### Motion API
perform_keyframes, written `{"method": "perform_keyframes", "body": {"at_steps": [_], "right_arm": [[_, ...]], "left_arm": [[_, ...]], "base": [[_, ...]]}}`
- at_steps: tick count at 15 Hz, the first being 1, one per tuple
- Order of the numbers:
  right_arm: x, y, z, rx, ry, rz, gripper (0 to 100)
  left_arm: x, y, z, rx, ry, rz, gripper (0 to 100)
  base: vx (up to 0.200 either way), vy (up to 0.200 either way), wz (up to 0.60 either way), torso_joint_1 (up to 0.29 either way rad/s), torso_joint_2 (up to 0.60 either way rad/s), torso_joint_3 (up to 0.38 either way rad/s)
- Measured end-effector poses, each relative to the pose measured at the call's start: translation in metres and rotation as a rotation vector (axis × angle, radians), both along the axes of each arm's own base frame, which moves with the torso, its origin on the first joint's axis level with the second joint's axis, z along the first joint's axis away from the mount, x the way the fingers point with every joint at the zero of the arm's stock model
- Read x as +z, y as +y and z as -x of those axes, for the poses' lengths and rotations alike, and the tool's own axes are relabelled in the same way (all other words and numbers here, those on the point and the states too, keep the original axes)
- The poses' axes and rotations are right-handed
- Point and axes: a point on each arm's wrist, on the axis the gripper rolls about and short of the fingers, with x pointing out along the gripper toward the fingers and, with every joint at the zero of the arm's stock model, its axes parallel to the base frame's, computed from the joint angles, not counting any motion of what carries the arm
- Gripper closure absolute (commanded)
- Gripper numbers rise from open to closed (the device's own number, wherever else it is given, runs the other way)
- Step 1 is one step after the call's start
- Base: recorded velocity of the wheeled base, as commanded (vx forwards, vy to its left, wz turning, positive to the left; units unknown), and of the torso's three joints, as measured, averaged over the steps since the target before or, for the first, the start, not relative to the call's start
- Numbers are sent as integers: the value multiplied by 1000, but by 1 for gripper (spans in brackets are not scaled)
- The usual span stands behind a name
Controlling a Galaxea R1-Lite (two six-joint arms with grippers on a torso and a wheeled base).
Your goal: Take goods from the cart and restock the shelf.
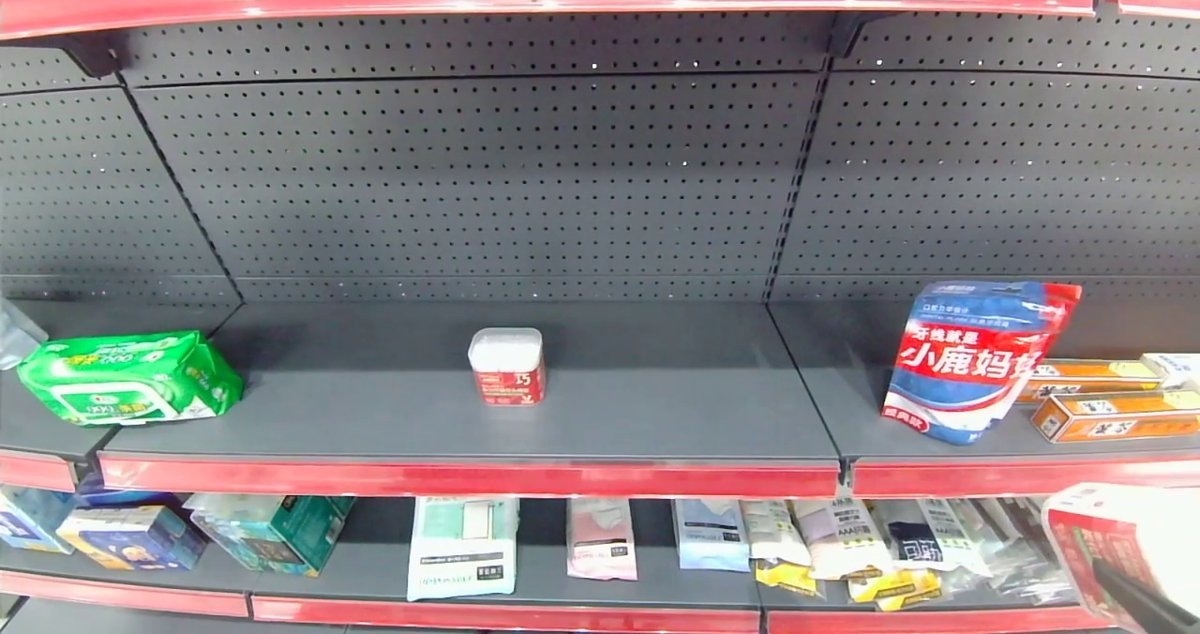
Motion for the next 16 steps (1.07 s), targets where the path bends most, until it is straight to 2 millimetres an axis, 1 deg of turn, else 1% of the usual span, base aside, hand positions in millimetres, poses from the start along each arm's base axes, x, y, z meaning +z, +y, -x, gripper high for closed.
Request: {"method": "perform_keyframes", "body": {"at_steps": [3,4,5,6,8,10,12,14,16], "right_arm": [[4,-1,5,-11,-43,-15,100],[3,-2,6,-12,-49,-15,100],[2,-2,7,-14,-47,-14,100],[0,-2,7,-16,-39,-12,100],[-3,-2,8,-25,-30,-8,100],[-4,-2,8,-31,-29,-6,100],[-3,-2,7,-31,-28,-3,100],[-4,-2,6,-25,-18,15,100],[-4,-2,5,-23,-13,26,100]], "left_arm": [[1,-1,-1,58,10,3,0],[4,-2,-1,66,7,9,0],[12,-2,-1,65,-1,21,0],[24,-2,-3,61,-4,34,0],[50,-2,-18,59,20,58,0],[75,-2,-46,87,63,69,0],[94,0,-90,99,107,63,0],[100,2,-138,32,155,29,0],[96,5,-183,-128,208,-23,0]], "base": [[0,0,0,0,0,0],[0,0,0,0,0,0],[0,0,0,0,0,0],[0,0,0,0,0,0],[0,0,0,0,0,0],[0,0,0,0,0,0],[0,0,0,0,0,0],[0,0,0,0,0,0],[0,0,0,0,0,0]]}}
